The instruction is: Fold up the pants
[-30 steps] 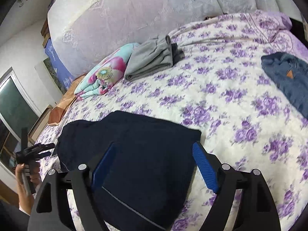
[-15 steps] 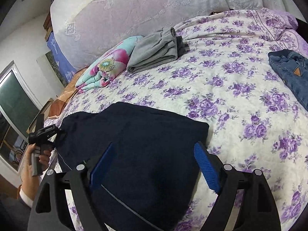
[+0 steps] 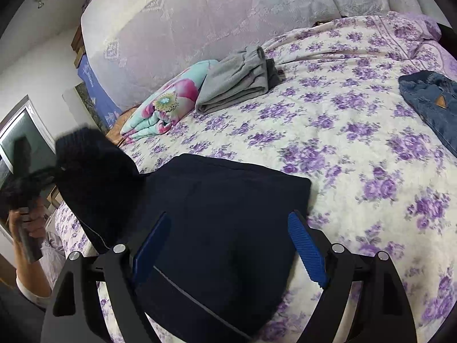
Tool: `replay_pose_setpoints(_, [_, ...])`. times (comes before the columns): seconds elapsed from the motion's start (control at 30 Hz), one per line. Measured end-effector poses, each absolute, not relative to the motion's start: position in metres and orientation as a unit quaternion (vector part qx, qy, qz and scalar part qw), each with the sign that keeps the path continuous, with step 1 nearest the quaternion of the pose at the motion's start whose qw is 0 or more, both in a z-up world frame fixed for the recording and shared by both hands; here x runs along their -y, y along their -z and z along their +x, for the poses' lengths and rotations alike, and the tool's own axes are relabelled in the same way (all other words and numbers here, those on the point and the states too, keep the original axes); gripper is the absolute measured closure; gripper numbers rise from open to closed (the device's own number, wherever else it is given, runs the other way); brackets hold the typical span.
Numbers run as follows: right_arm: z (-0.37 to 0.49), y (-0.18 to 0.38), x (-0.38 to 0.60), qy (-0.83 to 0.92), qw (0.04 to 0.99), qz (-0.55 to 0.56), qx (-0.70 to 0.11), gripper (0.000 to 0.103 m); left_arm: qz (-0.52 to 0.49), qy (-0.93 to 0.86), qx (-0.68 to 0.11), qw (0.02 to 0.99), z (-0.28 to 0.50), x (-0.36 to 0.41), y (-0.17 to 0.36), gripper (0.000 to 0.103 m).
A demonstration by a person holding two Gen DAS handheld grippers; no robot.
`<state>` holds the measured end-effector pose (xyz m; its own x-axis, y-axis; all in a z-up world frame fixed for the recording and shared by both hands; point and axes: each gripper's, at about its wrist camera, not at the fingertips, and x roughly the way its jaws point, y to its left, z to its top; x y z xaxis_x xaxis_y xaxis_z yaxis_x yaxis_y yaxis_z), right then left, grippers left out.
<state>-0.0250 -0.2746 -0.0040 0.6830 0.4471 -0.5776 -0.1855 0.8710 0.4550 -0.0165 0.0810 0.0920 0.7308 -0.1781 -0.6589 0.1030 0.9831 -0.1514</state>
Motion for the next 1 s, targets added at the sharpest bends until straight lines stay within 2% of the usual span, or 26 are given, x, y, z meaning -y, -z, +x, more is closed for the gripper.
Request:
replay_pose_setpoints(0.1, [-0.034, 0.005, 0.288, -0.166, 0.900, 0.195, -0.354, 0.018, -0.014, 0.139, -0.380, 0.914, -0.018, -0.024, -0.079, 0.078])
replay_pose_setpoints(0.17, [-0.038, 0.008, 0.294, -0.161, 0.897, 0.205, -0.357, 0.018, 0.048, 0.160, -0.406, 0.898, -0.015, 0.023, -0.052, 0.072])
replay_pose_setpoints(0.23, [-0.041, 0.012, 0.298, -0.158, 0.892, 0.216, -0.364, 0.017, 0.103, 0.172, -0.433, 0.879, -0.010, 0.057, -0.024, 0.071])
replay_pose_setpoints(0.3, [-0.043, 0.013, 0.299, -0.162, 0.888, 0.223, -0.368, 0.017, 0.138, 0.166, -0.449, 0.867, -0.012, 0.076, -0.004, 0.070])
replay_pose_setpoints(0.4, [-0.042, 0.011, 0.297, -0.170, 0.886, 0.224, -0.369, 0.015, 0.157, 0.156, -0.436, 0.872, -0.019, 0.079, -0.005, 0.069])
replay_pose_setpoints(0.43, [-0.041, 0.009, 0.294, -0.175, 0.885, 0.223, -0.368, 0.013, 0.142, 0.160, -0.440, 0.872, -0.020, 0.074, -0.009, 0.059])
replay_pose_setpoints(0.47, [-0.038, 0.008, 0.292, -0.179, 0.885, 0.222, -0.368, 0.013, 0.117, 0.171, -0.446, 0.871, -0.020, 0.068, -0.012, 0.029])
replay_pose_setpoints(0.5, [-0.035, 0.006, 0.288, -0.186, 0.884, 0.220, -0.368, 0.013, 0.075, 0.191, -0.444, 0.872, -0.021, 0.057, -0.020, 0.012])
replay_pose_setpoints(0.53, [-0.032, 0.004, 0.283, -0.191, 0.884, 0.217, -0.368, 0.013, 0.043, 0.203, -0.431, 0.878, -0.026, 0.051, -0.028, 0.005])
replay_pose_setpoints(0.73, [-0.008, -0.007, 0.255, -0.236, 0.869, 0.226, -0.372, 0.012, -0.017, 0.207, -0.409, 0.888, -0.031, 0.020, -0.048, 0.005])
replay_pose_setpoints(1.0, [0.016, -0.001, 0.223, -0.257, 0.839, 0.238, -0.416, 0.009, -0.079, 0.063, -0.429, 0.898, -0.001, -0.057, -0.021, 0.005])
